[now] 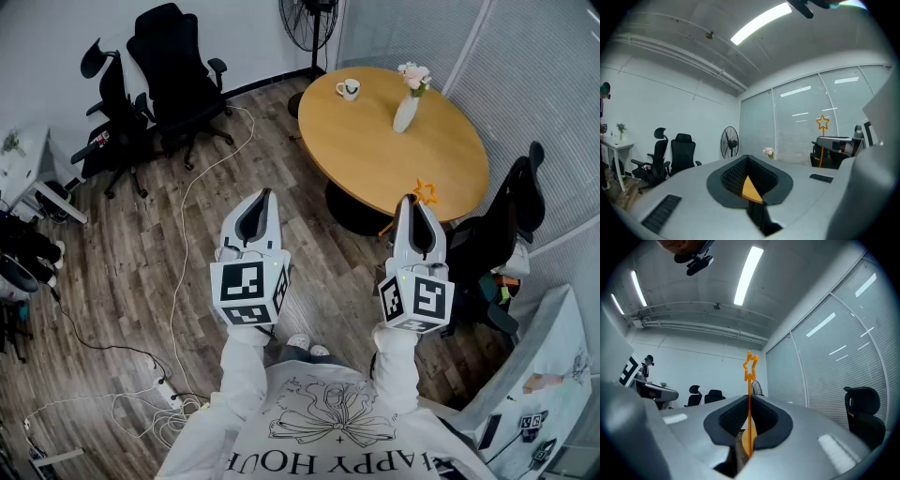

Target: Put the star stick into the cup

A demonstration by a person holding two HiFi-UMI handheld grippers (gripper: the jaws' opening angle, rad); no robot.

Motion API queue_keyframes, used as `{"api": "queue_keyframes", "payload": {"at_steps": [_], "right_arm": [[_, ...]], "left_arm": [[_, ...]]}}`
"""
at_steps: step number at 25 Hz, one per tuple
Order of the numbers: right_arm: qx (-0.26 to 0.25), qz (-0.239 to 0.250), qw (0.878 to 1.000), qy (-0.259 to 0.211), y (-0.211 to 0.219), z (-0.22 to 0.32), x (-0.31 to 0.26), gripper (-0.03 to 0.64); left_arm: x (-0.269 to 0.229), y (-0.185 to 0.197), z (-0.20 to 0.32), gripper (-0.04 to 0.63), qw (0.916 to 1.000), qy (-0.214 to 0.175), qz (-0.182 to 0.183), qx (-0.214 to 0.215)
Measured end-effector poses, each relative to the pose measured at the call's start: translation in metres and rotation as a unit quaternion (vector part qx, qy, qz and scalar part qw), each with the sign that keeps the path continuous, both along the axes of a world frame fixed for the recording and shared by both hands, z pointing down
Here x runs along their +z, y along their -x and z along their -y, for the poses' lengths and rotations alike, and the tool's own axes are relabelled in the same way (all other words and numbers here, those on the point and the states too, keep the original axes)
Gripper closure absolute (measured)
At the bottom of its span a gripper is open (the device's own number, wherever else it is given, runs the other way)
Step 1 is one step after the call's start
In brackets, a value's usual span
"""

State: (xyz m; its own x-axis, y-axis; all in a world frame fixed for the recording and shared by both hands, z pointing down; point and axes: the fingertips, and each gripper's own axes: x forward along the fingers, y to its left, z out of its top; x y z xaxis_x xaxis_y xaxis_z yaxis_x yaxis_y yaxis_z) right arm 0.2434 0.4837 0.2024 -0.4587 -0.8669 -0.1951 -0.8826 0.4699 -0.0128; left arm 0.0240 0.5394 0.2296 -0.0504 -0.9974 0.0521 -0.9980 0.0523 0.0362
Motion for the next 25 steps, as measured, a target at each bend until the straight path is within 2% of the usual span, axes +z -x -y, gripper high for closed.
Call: {"api": "queue_keyframes", "payload": {"at_steps": [9, 22, 25], "right_arm": [[0.004, 0.003, 1.000, -0.001, 0.005, 0.000, 0.001, 0.591], [0.010, 0.060, 0.998, -0.004, 0.027, 0.021, -0.004, 0.591], [0.008, 0.057, 0.998, -0.002, 0.032, 0.026, -0.003, 0.591]], "left_arm": [[0.000, 0.007, -0.002, 0.589, 1.0000, -0.003, 0.001, -0.002], [-0.001, 0.035, 0.020, 0.589, 0.9999, -0.008, 0.006, 0.009], [0.001, 0.040, 0.030, 0.589, 0.9999, -0.006, 0.004, 0.010]]}}
